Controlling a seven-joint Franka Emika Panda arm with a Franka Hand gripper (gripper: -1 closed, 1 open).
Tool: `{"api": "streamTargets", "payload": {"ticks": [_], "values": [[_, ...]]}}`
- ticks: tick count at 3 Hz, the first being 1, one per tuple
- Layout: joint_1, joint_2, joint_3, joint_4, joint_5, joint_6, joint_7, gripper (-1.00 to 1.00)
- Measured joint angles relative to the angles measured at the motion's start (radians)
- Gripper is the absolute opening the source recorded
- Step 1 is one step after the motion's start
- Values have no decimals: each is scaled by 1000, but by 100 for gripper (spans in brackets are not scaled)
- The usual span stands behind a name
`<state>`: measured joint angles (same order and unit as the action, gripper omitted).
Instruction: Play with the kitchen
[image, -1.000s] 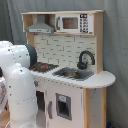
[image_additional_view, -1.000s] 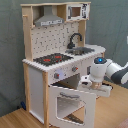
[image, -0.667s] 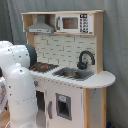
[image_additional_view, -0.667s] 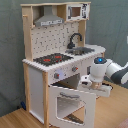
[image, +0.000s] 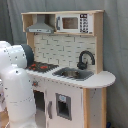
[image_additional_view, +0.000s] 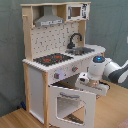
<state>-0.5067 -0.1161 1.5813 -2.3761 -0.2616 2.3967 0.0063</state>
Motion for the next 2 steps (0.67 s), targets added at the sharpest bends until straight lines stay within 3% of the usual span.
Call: {"api": "streamTargets", "payload": {"ticks": [1,2], "values": [[0,-78,-27,47,-1,-34,0,100],[5,-136,-32,99,-12,-112,0,100]]}}
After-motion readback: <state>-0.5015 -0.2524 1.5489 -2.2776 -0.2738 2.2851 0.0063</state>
